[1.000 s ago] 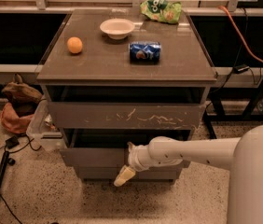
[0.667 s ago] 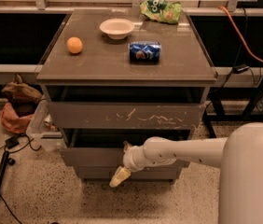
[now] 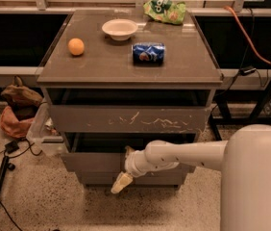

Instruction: Open middle drawer

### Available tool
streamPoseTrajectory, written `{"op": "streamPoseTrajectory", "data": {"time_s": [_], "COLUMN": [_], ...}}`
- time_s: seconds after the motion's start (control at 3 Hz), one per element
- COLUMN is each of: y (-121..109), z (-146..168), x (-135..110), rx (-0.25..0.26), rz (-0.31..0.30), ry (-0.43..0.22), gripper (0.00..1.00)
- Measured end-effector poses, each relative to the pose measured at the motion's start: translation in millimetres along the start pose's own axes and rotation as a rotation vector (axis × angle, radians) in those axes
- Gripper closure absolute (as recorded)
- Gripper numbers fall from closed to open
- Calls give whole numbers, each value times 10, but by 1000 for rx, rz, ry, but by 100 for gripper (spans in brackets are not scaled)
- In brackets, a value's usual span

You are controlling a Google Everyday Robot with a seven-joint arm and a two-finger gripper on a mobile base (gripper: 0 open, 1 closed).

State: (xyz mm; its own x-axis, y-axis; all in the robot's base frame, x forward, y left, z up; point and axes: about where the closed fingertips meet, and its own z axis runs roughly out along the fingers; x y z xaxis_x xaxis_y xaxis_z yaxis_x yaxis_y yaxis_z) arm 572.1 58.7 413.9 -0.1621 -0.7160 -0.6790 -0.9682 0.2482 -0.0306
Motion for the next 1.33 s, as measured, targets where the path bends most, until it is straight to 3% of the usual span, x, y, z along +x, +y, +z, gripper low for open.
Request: {"op": "streamPoseTrajectory", "data": {"time_s": [1.33], "y": [-26], "z": [36], "x": [-64], "rx": [-5], "rz": [8], "ry": [0], "gripper": [0]}}
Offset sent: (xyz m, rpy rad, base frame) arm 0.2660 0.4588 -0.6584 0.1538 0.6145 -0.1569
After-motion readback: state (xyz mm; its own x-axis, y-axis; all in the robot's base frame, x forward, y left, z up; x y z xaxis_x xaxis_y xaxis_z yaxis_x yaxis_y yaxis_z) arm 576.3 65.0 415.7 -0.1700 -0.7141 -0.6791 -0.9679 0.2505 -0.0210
